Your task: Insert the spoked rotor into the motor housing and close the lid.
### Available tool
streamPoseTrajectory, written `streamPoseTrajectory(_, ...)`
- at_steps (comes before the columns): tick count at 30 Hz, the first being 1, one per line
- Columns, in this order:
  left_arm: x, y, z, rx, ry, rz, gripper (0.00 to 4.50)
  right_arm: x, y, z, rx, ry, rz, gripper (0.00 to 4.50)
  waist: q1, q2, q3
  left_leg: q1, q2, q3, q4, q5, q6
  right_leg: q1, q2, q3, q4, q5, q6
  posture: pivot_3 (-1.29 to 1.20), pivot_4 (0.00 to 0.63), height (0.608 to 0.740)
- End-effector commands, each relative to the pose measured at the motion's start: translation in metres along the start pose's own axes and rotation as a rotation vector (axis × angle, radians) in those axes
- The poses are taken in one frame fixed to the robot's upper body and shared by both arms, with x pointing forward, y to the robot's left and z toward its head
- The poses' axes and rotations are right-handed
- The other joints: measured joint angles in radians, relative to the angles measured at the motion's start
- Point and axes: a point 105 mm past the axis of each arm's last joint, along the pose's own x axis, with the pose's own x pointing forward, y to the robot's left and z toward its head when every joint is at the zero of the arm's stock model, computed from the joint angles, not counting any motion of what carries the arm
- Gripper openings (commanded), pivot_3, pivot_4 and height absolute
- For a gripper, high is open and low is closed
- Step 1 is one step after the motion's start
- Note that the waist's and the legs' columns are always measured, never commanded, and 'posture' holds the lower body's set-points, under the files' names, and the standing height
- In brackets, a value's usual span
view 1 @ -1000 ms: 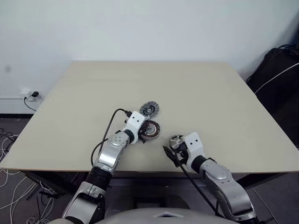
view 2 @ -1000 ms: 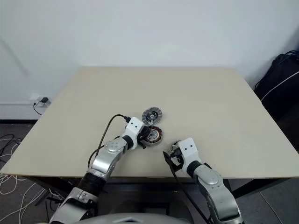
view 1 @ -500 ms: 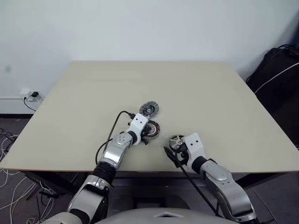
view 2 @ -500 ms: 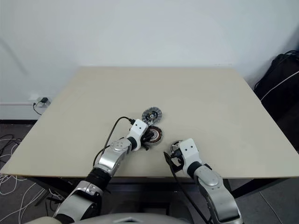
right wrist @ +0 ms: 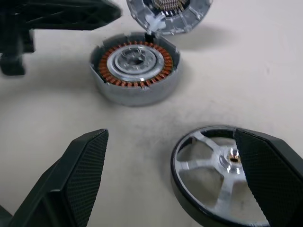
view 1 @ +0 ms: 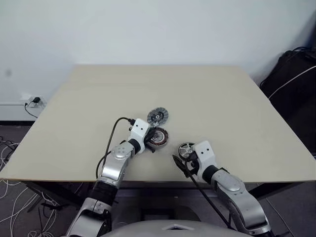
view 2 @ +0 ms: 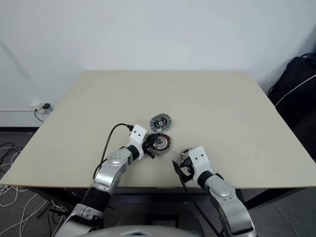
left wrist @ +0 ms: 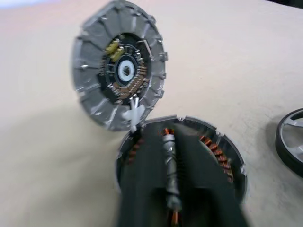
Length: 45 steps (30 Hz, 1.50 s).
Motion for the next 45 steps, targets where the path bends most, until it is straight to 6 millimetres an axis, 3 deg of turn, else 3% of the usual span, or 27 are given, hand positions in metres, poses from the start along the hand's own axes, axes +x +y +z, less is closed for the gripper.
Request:
streamPoseTrajectory(1, -0.013, 0.008, 0.013, 0.031, -0.052, 0.041, 0.00, 0.005, 0.002, 0.015, -0.003, -0.046, 0.017, 3.53, 0.001, 0.000, 0.000, 0.000, 0.000, 0.000, 0.000, 0.000, 0.000, 0.000, 0.000, 0.000, 0.000, 0.000, 0.000, 0.00, 0.000, 0.740)
streamPoseTrajectory(6, -0.040, 0.012, -0.007, 0.088, -0.035, 0.077, 0.00, 0.025, 0.003, 0.023, -0.012, -0.029, 0.021, 1.88, 0.000, 0.000, 0.000, 0.001, 0.000, 0.000, 0.000, 0.000, 0.000, 0.000, 0.000, 0.000, 0.000, 0.000, 0.000, 0.00, 0.000, 0.740)
streamPoseTrajectory(12, -0.058, 0.004, -0.022, 0.107, -0.052, 0.109, 0.00, 0.053, 0.008, 0.034, -0.050, 0.006, 0.039, 0.02, 0.005, 0.000, 0.000, 0.001, 0.000, 0.000, 0.000, 0.000, 0.000, 0.001, 0.000, 0.000, 0.000, 0.000, -0.001, 0.00, 0.000, 0.740)
streamPoseTrajectory(18, -0.067, -0.012, -0.035, 0.087, -0.045, 0.073, 0.00, 0.084, 0.014, 0.047, -0.098, 0.054, 0.053, 0.02, 0.000, 0.001, 0.000, 0.001, 0.000, 0.000, -0.001, 0.000, 0.000, 0.000, 0.000, 0.000, 0.000, 0.001, -0.003, 0.00, 0.000, 0.740)
streamPoseTrajectory(26, -0.069, -0.011, -0.036, 0.071, -0.048, 0.097, 0.00, 0.119, 0.034, 0.064, -0.156, 0.111, 0.118, 0.02, -0.013, 0.002, 0.000, 0.002, 0.000, 0.000, -0.001, 0.001, -0.001, 0.000, 0.000, -0.001, 0.001, 0.002, -0.003, 0.00, 0.000, 0.740)
streamPoseTrajectory(36, -0.069, -0.016, -0.023, 0.061, -0.063, 0.087, 0.00, 0.129, 0.042, 0.058, -0.174, 0.164, 0.154, 0.02, -0.018, 0.005, -0.002, 0.002, -0.001, 0.000, -0.002, 0.000, -0.001, -0.001, 0.000, -0.001, 0.002, 0.002, -0.004, 0.00, 0.000, 0.740)
streamPoseTrajectory(45, -0.067, -0.017, -0.022, 0.057, -0.065, 0.068, 0.00, 0.121, 0.034, 0.046, -0.175, 0.202, 0.151, 0.02, -0.021, 0.005, -0.002, 0.002, -0.001, 0.000, -0.002, 0.000, -0.001, -0.001, 0.000, -0.001, 0.002, 0.002, -0.004, 0.00, 0.000, 0.740)
